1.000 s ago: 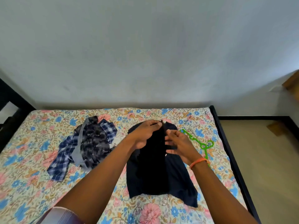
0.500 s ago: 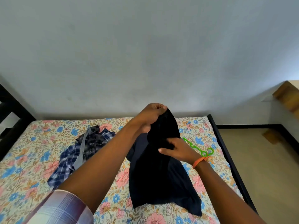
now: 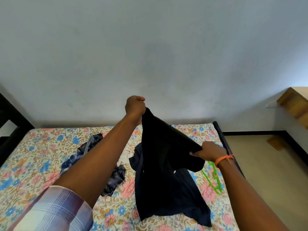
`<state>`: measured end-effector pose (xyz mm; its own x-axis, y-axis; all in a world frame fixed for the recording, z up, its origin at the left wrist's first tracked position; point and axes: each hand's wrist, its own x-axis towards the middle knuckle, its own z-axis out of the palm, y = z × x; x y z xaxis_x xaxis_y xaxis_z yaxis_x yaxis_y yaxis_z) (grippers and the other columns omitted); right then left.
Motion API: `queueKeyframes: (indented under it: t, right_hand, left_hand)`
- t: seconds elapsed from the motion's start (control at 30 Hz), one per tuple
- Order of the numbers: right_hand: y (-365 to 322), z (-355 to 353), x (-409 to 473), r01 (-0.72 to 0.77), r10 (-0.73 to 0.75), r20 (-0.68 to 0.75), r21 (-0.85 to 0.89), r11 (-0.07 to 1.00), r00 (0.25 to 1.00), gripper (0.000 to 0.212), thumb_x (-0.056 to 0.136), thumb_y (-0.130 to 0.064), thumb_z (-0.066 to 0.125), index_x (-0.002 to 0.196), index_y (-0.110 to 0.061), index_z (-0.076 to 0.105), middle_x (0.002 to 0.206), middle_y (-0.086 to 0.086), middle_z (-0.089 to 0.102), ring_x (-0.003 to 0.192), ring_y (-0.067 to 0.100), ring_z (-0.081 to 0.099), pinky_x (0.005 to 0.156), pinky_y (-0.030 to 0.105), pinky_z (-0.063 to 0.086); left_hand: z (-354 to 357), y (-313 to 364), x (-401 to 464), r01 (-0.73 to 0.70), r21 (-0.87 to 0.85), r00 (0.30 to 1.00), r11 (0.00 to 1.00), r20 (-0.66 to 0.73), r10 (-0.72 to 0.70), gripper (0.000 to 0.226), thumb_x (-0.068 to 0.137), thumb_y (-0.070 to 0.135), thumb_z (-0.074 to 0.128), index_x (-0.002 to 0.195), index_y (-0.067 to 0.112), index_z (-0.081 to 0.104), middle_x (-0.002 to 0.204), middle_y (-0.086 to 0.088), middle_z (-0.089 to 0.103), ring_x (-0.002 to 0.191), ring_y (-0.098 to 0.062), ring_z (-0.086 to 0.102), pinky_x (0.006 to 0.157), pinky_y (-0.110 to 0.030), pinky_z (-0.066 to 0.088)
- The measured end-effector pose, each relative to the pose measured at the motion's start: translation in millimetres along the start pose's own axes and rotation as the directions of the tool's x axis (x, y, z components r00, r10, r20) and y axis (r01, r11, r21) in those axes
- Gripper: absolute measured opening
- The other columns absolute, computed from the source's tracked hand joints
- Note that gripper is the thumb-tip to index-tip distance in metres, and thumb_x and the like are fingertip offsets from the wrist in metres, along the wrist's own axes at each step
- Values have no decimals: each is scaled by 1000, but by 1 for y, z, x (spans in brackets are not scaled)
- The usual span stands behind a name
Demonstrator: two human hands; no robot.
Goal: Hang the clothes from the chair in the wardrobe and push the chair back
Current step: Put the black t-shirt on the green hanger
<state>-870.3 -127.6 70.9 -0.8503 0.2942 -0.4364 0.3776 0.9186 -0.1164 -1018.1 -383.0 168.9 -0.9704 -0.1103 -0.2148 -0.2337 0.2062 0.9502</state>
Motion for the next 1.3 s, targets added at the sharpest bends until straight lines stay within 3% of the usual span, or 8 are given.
queueKeyframes:
  t: [0.23,0.47,0.57,0.7,0.8,0.93,1.07,1.3]
  right_hand:
    - [-12,-34,-17,131,-194,326,205,970,925,75,61,-78,71,101,-16,61,118,4,65,98,14,55,90,31,45]
    - [-104,-75,-36,401,-132,-381,891,210,915,10,95,-9,60,101,-17,62,95,3,68,97,20,64,73,22,53]
    - [-105,-100,-38,273,-130,-314,925,-263,940,33,91,-9,59,122,1,61,110,16,69,101,26,67,87,33,56]
    - [-89,-127,-63,239,-129,-339,842,-483,932,28,93,-16,53,101,-6,77,111,13,72,101,27,70,91,39,57]
    - [-81,-134,-75,277,-83,-407,743,-609,909,39,99,-20,45,88,-11,81,106,11,74,99,26,71,92,41,56]
    - [-78,-134,-74,286,-29,-399,705,-649,917,33,91,-23,55,112,-5,74,125,16,66,117,31,63,99,46,51]
    - [-63,-124,-69,293,16,-368,714,-636,930,34,96,-24,54,118,-3,70,130,17,63,121,32,61,99,48,51]
    - [-8,-99,-61,211,156,-169,926,-314,973,35,93,-15,61,125,0,61,120,20,67,105,32,68,84,39,59]
  left_hand:
    - [17,29,-26,-88,-193,988,977,111,111,29,96,-1,42,104,9,68,97,-6,61,88,-21,61,53,-28,54]
    - [47,68,-101,-43,-333,603,942,743,291,26,99,-4,47,115,12,60,83,-4,60,65,-14,64,63,-27,59]
    - [19,56,-66,-106,-393,770,914,549,325,22,96,-1,53,112,10,60,87,-7,69,68,-20,72,62,-28,59]
    - [-16,-39,-7,-42,77,980,996,198,25,39,87,-8,49,123,7,54,123,-16,57,99,-24,66,78,-31,52]
    - [-14,-127,-40,429,310,708,849,468,-529,23,75,-2,62,94,5,53,105,-11,50,92,-30,64,87,-38,49]
    - [35,-184,-75,847,21,388,531,659,-645,48,90,43,56,114,3,59,120,-16,61,126,-38,50,110,-53,29]
    - [64,-166,-58,882,-320,468,345,670,-576,25,96,16,45,98,0,65,85,-20,68,86,-32,60,91,-46,47]
    - [26,-103,-4,615,-271,727,740,558,-400,14,86,11,64,99,4,63,89,-19,66,78,-33,66,76,-45,57]
